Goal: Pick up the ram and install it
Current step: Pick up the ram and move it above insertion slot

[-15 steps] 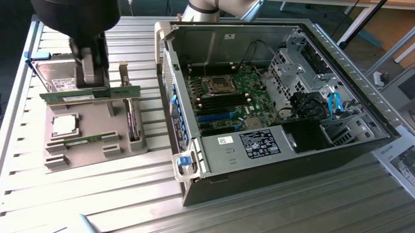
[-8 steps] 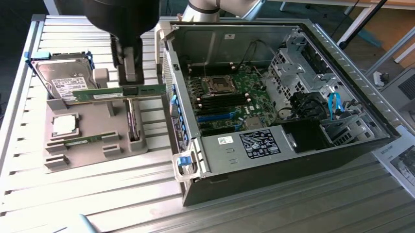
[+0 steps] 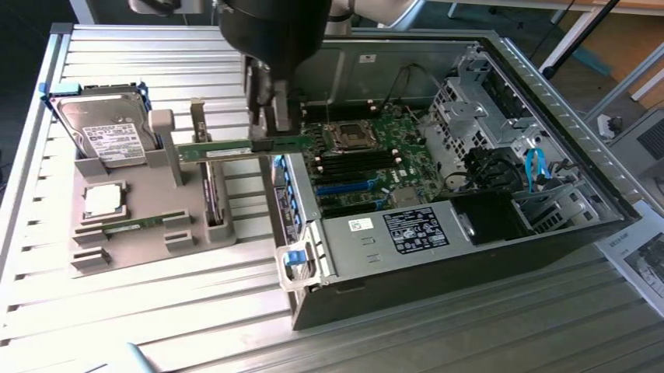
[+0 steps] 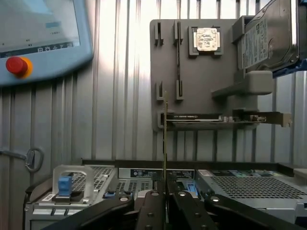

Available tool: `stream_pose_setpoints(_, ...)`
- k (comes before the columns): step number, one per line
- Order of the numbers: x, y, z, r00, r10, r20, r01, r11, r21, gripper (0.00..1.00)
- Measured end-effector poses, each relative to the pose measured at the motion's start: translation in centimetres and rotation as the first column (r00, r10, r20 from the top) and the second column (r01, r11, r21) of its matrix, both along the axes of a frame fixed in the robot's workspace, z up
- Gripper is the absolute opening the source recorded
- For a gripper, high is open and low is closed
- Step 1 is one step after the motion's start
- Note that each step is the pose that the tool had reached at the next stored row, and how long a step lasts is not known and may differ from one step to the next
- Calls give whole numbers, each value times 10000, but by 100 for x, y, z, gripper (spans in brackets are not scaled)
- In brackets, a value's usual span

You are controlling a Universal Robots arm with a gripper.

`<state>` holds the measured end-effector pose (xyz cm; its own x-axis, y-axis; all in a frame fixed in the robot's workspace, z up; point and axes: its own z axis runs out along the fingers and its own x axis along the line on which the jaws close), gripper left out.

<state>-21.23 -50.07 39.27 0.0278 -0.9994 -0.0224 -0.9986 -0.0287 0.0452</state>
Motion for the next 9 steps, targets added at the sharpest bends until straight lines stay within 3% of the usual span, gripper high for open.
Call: stream_pose_setpoints(9,476,0,-82,10000,-2,0,2,10000,0,13)
